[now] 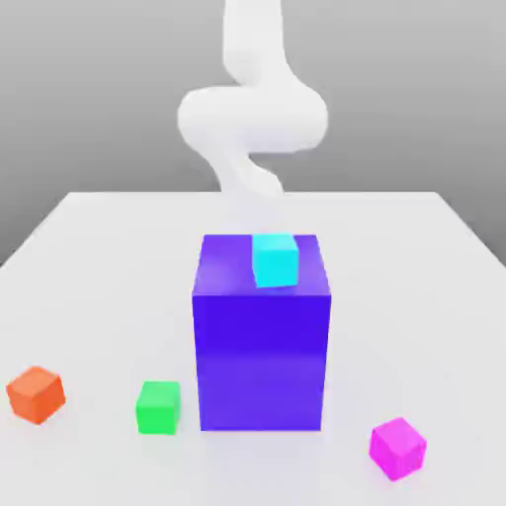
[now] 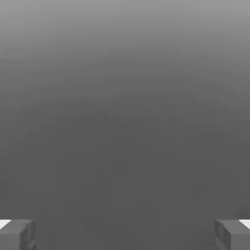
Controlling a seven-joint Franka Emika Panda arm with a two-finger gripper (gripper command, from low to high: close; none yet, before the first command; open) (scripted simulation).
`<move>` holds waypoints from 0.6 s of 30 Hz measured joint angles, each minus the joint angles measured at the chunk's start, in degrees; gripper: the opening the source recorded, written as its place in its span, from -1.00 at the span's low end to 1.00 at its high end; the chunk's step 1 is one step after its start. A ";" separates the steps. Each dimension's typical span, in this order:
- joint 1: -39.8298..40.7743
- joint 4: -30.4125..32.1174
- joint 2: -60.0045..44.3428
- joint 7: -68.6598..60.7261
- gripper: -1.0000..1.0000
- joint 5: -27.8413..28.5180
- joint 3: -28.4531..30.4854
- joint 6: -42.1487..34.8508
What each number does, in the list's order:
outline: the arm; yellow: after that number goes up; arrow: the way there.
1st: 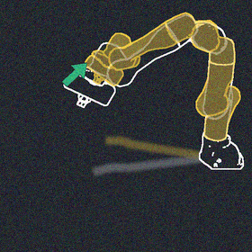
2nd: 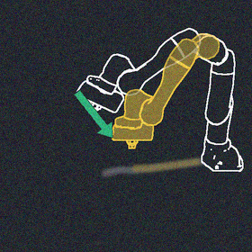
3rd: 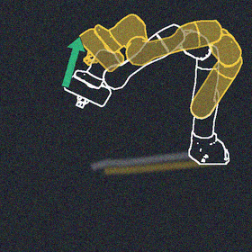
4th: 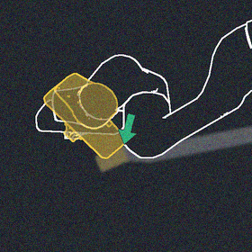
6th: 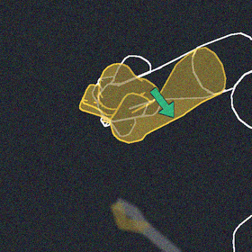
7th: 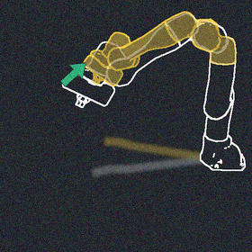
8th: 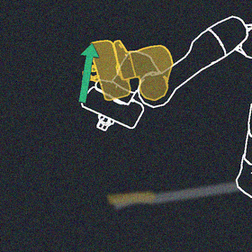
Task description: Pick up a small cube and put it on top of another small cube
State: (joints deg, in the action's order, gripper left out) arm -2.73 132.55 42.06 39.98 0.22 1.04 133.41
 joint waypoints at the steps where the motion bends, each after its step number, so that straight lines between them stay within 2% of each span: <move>1: -1.22 0.33 -1.63 -2.52 0.00 0.12 0.49 0.69; 18: -17.70 5.55 -27.24 -44.71 0.00 -1.72 6.86 11.69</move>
State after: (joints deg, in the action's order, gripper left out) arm -20.43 138.11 14.81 -4.74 -1.50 7.89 145.10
